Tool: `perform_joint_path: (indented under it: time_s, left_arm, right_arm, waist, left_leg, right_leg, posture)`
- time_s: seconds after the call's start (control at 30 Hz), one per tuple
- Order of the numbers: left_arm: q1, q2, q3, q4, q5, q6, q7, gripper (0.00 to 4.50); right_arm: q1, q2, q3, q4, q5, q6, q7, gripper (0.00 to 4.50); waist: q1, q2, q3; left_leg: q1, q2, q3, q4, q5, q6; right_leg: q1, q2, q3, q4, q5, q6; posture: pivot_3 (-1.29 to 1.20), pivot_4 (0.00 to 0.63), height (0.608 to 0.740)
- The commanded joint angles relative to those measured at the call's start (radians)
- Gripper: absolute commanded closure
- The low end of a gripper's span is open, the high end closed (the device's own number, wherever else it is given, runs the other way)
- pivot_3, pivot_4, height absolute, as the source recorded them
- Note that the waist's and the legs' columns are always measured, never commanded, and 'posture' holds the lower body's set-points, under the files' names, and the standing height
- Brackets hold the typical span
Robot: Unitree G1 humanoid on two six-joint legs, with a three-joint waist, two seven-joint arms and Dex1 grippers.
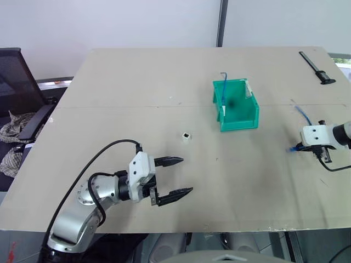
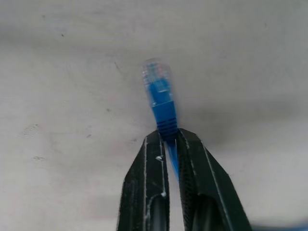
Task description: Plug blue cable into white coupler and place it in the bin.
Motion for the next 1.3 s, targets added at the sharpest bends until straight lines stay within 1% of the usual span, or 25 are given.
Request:
perform_joint_path:
  time_s: [0.03, 0.07, 0.17, 0.2, 0.27, 0.3, 0.33, 0.43, 0.5, 0.57, 0.6, 0.63, 0.73, 0.77, 0.8, 0.87, 0.93, 1.0, 1.1, 1.2, 1.3]
  left_arm:
    - [0.002, 0.003, 0.003, -0.047, 0.001, -0.006, 0.013, 0.00]
    - [0.002, 0.002, 0.003, -0.047, 0.003, -0.005, 0.018, 0.00]
    - [-0.009, -0.005, -0.004, -0.035, 0.023, -0.007, 0.040, 0.00]
    - [-0.018, -0.009, -0.013, -0.029, 0.035, -0.013, 0.047, 0.00]
    - [-0.038, -0.013, -0.042, -0.018, 0.069, -0.011, 0.058, 0.00]
    - [-0.048, -0.015, -0.053, -0.008, 0.086, -0.016, 0.062, 0.00]
    - [-0.062, -0.010, -0.069, 0.000, 0.108, 0.002, 0.075, 0.00]
    - [-0.126, -0.001, -0.120, 0.054, 0.182, 0.020, 0.089, 0.00]
    - [-0.171, -0.006, -0.147, 0.099, 0.209, 0.010, 0.079, 0.00]
    - [-0.205, -0.013, -0.170, 0.138, 0.234, 0.001, 0.075, 0.00]
    - [-0.236, -0.031, -0.191, 0.174, 0.252, -0.006, 0.077, 0.00]
    - [-0.266, -0.049, -0.212, 0.209, 0.268, -0.004, 0.082, 0.00]
    - [-0.337, -0.110, -0.255, 0.277, 0.295, 0.004, 0.096, 0.00]
    - [-0.347, -0.122, -0.258, 0.286, 0.296, 0.014, 0.101, 0.00]
    - [-0.364, -0.138, -0.269, 0.291, 0.297, 0.025, 0.101, 0.00]
    - [-0.399, -0.165, -0.298, 0.297, 0.304, 0.055, 0.096, 0.00]
    - [-0.447, -0.181, -0.323, 0.309, 0.320, 0.086, 0.094, 0.00]
    - [-0.496, -0.193, -0.337, 0.325, 0.328, 0.130, 0.093, 0.00]
    - [-0.575, -0.223, -0.365, 0.348, 0.330, 0.199, 0.088, 0.00]
    - [-0.645, -0.244, -0.414, 0.386, 0.356, 0.230, 0.066, 0.00]
    - [-0.721, -0.290, -0.451, 0.464, 0.379, 0.244, 0.055, 0.00]
  right_arm:
    - [-0.018, 0.027, 0.007, 0.014, 0.012, 0.018, 0.046, 4.40]
    - [-0.015, 0.033, -0.003, -0.016, 0.031, 0.050, 0.065, 4.40]
    - [0.042, 0.036, -0.020, -0.301, 0.107, 0.356, 0.147, 4.40]
    - [0.067, 0.035, -0.014, -0.428, 0.124, 0.475, 0.165, 4.40]
    - [0.105, 0.050, 0.009, -0.671, 0.135, 0.714, 0.165, 4.40]
    - [0.115, 0.065, 0.024, -0.757, 0.133, 0.809, 0.155, 4.40]
    - [0.117, 0.092, 0.045, -0.813, 0.120, 0.866, 0.129, 4.40]
    - [0.099, 0.211, 0.120, -0.859, 0.048, 0.946, 0.002, 4.40]
    - [0.099, 0.245, 0.157, -0.854, 0.013, 0.916, -0.038, 4.40]
    - [0.103, 0.256, 0.162, -0.843, 0.012, 0.892, -0.052, 4.40]
    - [0.118, 0.250, 0.149, -0.847, 0.028, 0.868, -0.051, 3.78]
    - [0.136, 0.250, 0.122, -0.862, 0.056, 0.870, -0.054, 3.38]
    - [0.209, 0.228, 0.000, -0.954, 0.151, 0.889, -0.074, 1.94]
    - [0.226, 0.218, -0.022, -0.975, 0.169, 0.889, -0.077, 1.58]
    - [0.268, 0.212, -0.088, -1.021, 0.226, 0.930, -0.083, 1.05]
    - [0.388, 0.184, -0.245, -1.121, 0.333, 0.973, -0.088, 1.05]
    - [0.522, 0.165, -0.392, -1.204, 0.394, 0.982, -0.108, 1.05]
    - [0.654, 0.164, -0.521, -1.270, 0.433, 0.969, -0.136, 1.05]
    - [0.862, 0.202, -0.702, -1.353, 0.447, 0.887, -0.179, 1.05]
    - [1.006, 0.264, -0.814, -1.396, 0.468, 0.781, -0.210, 1.05]
    - [1.133, 0.323, -0.881, -1.434, 0.485, 0.712, -0.239, 1.05]
  waist:
    - [-0.003, 0.000, 0.000]
    - [-0.004, 0.000, 0.000]
    - [-0.011, 0.000, 0.000]
    - [-0.012, 0.001, 0.000]
    - [-0.012, 0.002, 0.000]
    - [-0.011, 0.002, 0.000]
    - [-0.010, 0.002, 0.000]
    - [-0.003, 0.001, -0.001]
    - [0.005, 0.001, -0.001]
    - [0.010, -0.002, -0.003]
    - [0.011, -0.002, -0.003]
    - [0.012, -0.002, -0.003]
    - [0.017, -0.003, -0.003]
    - [0.016, -0.003, -0.003]
    - [0.015, -0.002, -0.003]
    - [0.015, -0.002, -0.003]
    - [0.026, -0.002, -0.003]
    - [0.030, -0.002, -0.003]
    - [0.037, -0.002, -0.003]
    - [0.038, -0.002, -0.003]
    - [0.037, -0.002, -0.003]
  left_leg:
    - [0.000, 0.000, 0.000, 0.000, 0.000, 0.000]
    - [0.000, 0.000, 0.000, 0.000, 0.000, 0.000]
    - [0.000, 0.003, -0.001, 0.000, 0.000, 0.000]
    - [0.000, 0.003, -0.001, 0.000, 0.000, -0.001]
    - [-0.004, 0.004, -0.001, 0.000, 0.000, -0.002]
    - [-0.005, 0.004, -0.001, 0.000, -0.001, -0.002]
    - [-0.005, 0.004, -0.001, 0.000, -0.001, -0.002]
    - [-0.005, 0.005, -0.001, 0.000, -0.001, -0.003]
    - [-0.005, 0.004, 0.000, 0.000, -0.001, -0.003]
    - [-0.004, 0.004, 0.000, 0.001, -0.001, -0.003]
    - [-0.004, 0.004, 0.000, 0.001, -0.001, -0.003]
    - [-0.004, 0.004, 0.000, 0.001, -0.001, -0.003]
    - [-0.005, 0.004, -0.002, 0.001, -0.001, -0.003]
    - [-0.005, 0.004, -0.003, 0.001, -0.001, -0.003]
    - [-0.007, 0.004, -0.003, 0.001, -0.001, -0.003]
    - [-0.008, 0.004, -0.003, 0.001, -0.001, -0.003]
    - [-0.010, 0.004, -0.003, 0.001, -0.001, -0.003]
    - [-0.012, 0.004, -0.004, 0.002, -0.001, -0.003]
    - [-0.011, 0.004, -0.003, 0.002, -0.001, -0.003]
    - [-0.010, 0.004, -0.002, 0.002, -0.001, -0.003]
    - [-0.005, 0.004, 0.002, 0.003, -0.001, -0.003]
  right_leg:
    - [0.000, 0.000, 0.000, 0.000, 0.000, 0.000]
    - [0.000, 0.000, 0.000, 0.001, 0.000, 0.000]
    - [-0.001, 0.002, 0.000, 0.001, 0.001, 0.000]
    - [-0.001, 0.002, 0.000, 0.001, 0.001, 0.000]
    - [-0.006, 0.002, 0.001, 0.003, 0.001, 0.000]
    - [-0.008, 0.002, 0.001, 0.003, 0.001, -0.001]
    - [-0.008, 0.002, 0.001, 0.003, 0.001, -0.001]
    - [-0.008, 0.003, 0.001, 0.002, 0.001, -0.001]
    - [-0.008, 0.004, 0.001, 0.003, 0.001, 0.000]
    - [-0.007, 0.004, 0.001, 0.003, 0.001, -0.001]
    - [-0.007, 0.004, 0.000, 0.002, 0.001, -0.001]
    - [-0.007, 0.004, 0.000, 0.002, 0.001, -0.001]
    - [-0.007, 0.004, -0.001, 0.002, 0.002, -0.001]
    - [-0.007, 0.004, -0.002, 0.002, 0.002, -0.001]
    - [-0.008, 0.004, -0.002, 0.002, 0.002, -0.001]
    - [-0.009, 0.003, -0.002, 0.002, 0.002, -0.001]
    - [-0.011, 0.003, -0.002, 0.002, 0.002, -0.001]
    - [-0.011, 0.003, -0.005, 0.002, 0.002, -0.001]
    - [-0.011, 0.003, -0.004, 0.003, 0.002, 0.000]
    - [-0.009, 0.003, -0.004, 0.003, 0.002, 0.001]
    - [-0.006, 0.003, 0.000, 0.003, 0.003, 0.003]
  posture:
    - [0.00, 0.150, 0.729]
    - [0.00, 0.150, 0.729]
    - [0.00, 0.150, 0.729]
    - [0.00, 0.150, 0.729]
    - [0.00, 0.150, 0.729]
    - [0.00, 0.150, 0.729]
    - [0.00, 0.150, 0.729]
    - [0.00, 0.150, 0.729]
    - [0.00, 0.150, 0.729]
    - [0.00, 0.150, 0.729]
    - [0.00, 0.150, 0.729]
    - [0.00, 0.150, 0.729]
    - [0.00, 0.150, 0.729]
    - [0.00, 0.150, 0.729]
    - [0.00, 0.150, 0.729]
    - [0.00, 0.150, 0.729]
    - [0.00, 0.150, 0.729]
    - [0.00, 0.150, 0.729]
    - [0.00, 0.150, 0.729]
    - [0.00, 0.150, 0.729]
    - [0.00, 0.150, 0.729]
